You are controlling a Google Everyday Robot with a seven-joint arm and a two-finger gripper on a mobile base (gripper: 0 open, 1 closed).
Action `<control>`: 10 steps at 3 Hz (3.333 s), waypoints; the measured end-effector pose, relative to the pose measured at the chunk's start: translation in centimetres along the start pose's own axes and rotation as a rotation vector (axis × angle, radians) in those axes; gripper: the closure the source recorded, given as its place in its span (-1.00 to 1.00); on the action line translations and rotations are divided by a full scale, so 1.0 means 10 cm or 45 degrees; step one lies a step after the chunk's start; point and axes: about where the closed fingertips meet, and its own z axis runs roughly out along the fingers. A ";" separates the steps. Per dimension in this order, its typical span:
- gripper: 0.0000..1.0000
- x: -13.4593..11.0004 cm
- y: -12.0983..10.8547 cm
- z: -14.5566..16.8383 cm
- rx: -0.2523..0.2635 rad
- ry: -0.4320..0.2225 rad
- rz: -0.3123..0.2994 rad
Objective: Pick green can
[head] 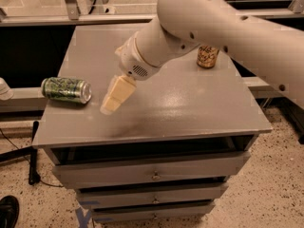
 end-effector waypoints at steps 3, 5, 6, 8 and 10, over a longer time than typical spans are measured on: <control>-1.00 -0.28 -0.11 0.66 -0.088 -0.098 0.155; -0.65 -0.47 -0.05 0.96 -0.130 -0.157 0.206; -0.20 -0.47 -0.09 0.96 -0.115 -0.177 0.219; 0.74 -0.54 -0.36 0.53 -0.004 -0.264 0.233; 1.00 -0.76 -0.64 -0.15 0.090 -0.381 0.232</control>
Offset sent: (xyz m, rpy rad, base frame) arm 0.0327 0.0646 -0.0300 0.1106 0.1360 -0.0359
